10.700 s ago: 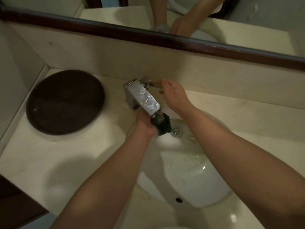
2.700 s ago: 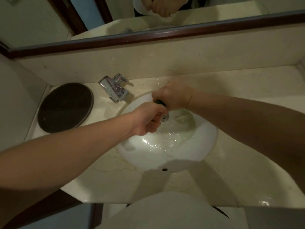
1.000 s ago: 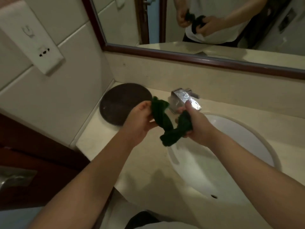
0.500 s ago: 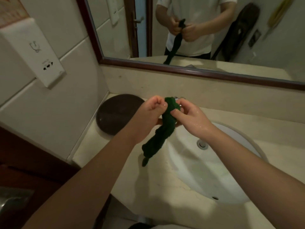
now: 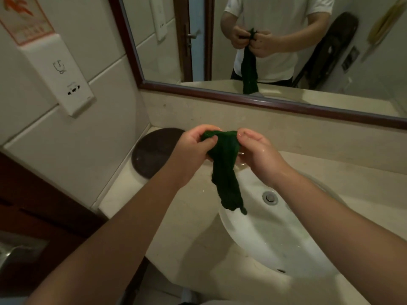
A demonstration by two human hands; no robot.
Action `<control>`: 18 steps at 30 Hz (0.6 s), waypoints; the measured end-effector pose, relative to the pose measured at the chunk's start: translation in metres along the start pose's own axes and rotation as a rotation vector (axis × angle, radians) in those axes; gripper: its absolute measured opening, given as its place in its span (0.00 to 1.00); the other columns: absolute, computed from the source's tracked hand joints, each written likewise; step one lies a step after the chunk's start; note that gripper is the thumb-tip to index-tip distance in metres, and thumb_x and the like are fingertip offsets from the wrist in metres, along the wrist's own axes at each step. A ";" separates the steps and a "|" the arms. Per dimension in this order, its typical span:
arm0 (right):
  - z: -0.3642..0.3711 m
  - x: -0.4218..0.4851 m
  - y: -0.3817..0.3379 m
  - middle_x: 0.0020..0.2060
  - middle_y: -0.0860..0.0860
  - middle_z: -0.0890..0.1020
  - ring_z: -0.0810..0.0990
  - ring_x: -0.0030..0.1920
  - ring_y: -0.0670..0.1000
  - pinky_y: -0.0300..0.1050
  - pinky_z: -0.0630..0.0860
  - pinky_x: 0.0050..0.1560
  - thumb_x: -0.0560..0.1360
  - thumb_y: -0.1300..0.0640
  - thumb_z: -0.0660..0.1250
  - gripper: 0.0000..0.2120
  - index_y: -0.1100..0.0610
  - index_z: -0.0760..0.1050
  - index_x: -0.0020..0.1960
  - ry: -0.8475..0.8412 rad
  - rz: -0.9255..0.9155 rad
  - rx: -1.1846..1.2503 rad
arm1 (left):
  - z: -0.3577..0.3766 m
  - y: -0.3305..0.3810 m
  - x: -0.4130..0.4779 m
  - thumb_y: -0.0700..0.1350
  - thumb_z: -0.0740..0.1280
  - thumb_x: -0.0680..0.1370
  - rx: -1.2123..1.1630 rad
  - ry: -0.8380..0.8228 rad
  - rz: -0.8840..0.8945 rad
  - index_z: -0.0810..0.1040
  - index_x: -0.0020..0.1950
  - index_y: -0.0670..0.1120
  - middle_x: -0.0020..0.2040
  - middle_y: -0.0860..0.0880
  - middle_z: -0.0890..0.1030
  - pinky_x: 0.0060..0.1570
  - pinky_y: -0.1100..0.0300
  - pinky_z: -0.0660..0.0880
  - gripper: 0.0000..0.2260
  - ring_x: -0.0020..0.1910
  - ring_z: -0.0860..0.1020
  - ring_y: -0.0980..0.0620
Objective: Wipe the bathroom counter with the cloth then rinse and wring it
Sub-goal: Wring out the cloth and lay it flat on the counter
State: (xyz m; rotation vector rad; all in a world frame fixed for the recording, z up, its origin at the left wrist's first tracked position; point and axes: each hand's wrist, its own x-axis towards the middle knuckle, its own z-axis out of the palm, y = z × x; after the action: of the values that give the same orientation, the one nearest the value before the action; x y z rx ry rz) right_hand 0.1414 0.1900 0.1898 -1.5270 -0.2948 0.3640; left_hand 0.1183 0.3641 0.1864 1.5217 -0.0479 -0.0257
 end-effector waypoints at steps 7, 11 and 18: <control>0.000 0.003 -0.018 0.42 0.61 0.77 0.79 0.43 0.54 0.53 0.78 0.48 0.81 0.60 0.58 0.11 0.68 0.74 0.48 0.109 -0.123 -0.202 | 0.008 -0.002 0.007 0.52 0.64 0.79 -0.230 0.109 -0.230 0.74 0.61 0.47 0.57 0.43 0.80 0.49 0.52 0.79 0.14 0.54 0.81 0.46; 0.003 0.006 -0.019 0.42 0.62 0.79 0.80 0.41 0.57 0.52 0.79 0.44 0.81 0.59 0.59 0.09 0.65 0.74 0.49 0.127 -0.130 -0.239 | 0.011 -0.006 0.003 0.42 0.73 0.71 0.000 0.045 -0.149 0.74 0.62 0.47 0.56 0.44 0.81 0.55 0.50 0.79 0.21 0.55 0.82 0.46; -0.011 0.022 -0.013 0.46 0.55 0.81 0.81 0.52 0.56 0.58 0.78 0.56 0.82 0.53 0.57 0.10 0.52 0.76 0.46 0.324 -0.057 -0.134 | -0.040 -0.006 0.016 0.38 0.69 0.76 0.298 0.304 0.000 0.82 0.46 0.51 0.44 0.49 0.83 0.46 0.54 0.80 0.08 0.47 0.82 0.48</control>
State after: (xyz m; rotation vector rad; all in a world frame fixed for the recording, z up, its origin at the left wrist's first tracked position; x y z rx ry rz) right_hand 0.1663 0.1891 0.2014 -1.6774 -0.1082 0.0491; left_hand 0.1361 0.4030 0.1789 1.8081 0.1995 0.2215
